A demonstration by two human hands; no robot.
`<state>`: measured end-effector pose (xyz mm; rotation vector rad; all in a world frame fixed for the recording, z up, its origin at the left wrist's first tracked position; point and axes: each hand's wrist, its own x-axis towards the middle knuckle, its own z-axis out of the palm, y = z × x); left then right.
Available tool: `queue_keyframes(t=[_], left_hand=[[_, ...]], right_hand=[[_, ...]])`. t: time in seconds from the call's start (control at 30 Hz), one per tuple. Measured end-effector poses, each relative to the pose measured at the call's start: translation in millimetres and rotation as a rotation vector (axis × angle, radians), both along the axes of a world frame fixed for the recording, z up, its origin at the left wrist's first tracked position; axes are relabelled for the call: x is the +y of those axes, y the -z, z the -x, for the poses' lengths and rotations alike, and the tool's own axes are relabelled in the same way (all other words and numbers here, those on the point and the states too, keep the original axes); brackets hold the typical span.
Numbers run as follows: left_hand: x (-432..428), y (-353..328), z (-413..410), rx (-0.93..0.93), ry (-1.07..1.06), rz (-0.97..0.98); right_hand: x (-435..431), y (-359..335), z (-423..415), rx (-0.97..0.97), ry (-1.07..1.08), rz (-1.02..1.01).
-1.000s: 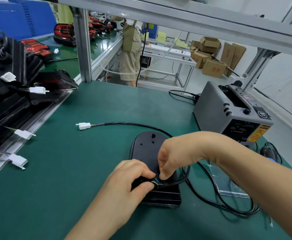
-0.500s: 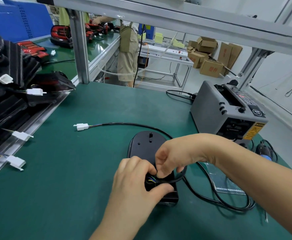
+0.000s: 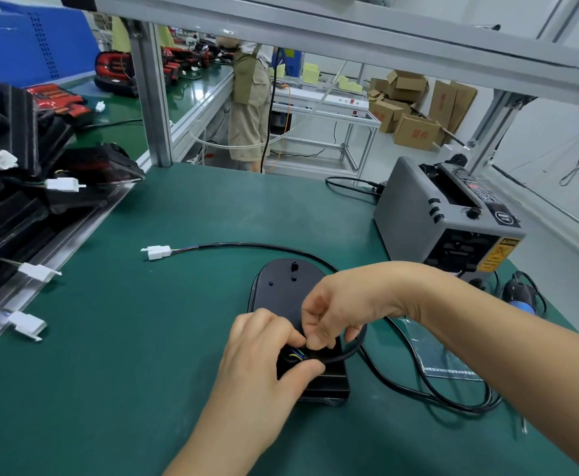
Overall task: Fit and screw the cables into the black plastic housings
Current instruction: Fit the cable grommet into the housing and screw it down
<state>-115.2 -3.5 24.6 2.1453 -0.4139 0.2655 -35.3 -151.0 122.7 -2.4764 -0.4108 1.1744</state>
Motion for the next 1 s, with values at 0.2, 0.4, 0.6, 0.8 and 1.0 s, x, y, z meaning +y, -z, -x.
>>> queue_keyframes(t=[0.2, 0.4, 0.6, 0.8, 1.0], left_hand=[[-0.4, 2.2, 0.4, 0.0, -0.023, 0.013], [-0.5, 2.2, -0.9, 0.009, -0.02, 0.019], [-0.2, 3.4, -0.6, 0.01, -0.018, 0.042], [-1.1, 2.4, -1.8, 0.018, -0.02, 0.041], [-0.9, 3.1, -1.5, 0.018, -0.022, 0.045]], right_hand=[[-10.1, 4.8, 3.6, 0.019, 0.04, -0.091], [-12.1, 8.6, 7.8, -0.046, 0.045, -0.133], [-5.5, 3.6, 9.6, -0.135, 0.001, 0.005], [-6.7, 3.1, 12.6, -0.158, 0.01, 0.012], [-5.8, 4.1, 14.7, -0.173, 0.056, 0.02]])
